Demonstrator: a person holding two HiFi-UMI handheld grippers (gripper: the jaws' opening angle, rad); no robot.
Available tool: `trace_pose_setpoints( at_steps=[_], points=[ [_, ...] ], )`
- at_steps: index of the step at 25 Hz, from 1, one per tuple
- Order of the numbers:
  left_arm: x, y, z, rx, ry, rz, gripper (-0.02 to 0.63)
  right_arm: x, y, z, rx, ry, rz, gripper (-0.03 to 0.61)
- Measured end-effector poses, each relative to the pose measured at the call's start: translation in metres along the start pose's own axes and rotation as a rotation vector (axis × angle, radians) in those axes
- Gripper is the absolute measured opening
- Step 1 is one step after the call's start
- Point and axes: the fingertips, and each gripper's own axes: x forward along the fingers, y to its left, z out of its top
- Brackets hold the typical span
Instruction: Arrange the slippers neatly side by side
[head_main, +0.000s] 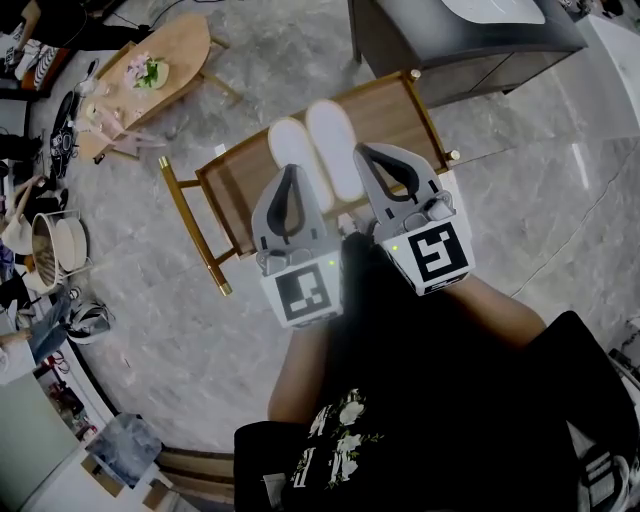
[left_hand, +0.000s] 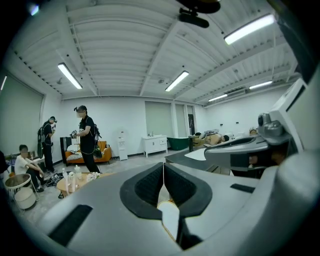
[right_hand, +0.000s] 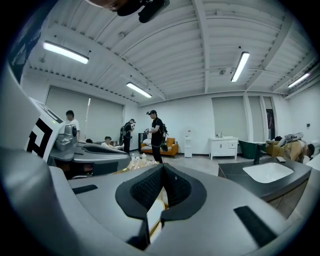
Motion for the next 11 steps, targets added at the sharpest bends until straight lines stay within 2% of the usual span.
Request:
trace_pose_setpoints(
  at_steps=[11],
  points=[
    [-0.012,-0.022,0.014,0.028,-0.04,0.012,0.006,-0.021,-0.004,0.013,-0.037,-0.044,0.026,-0.002]
  ],
)
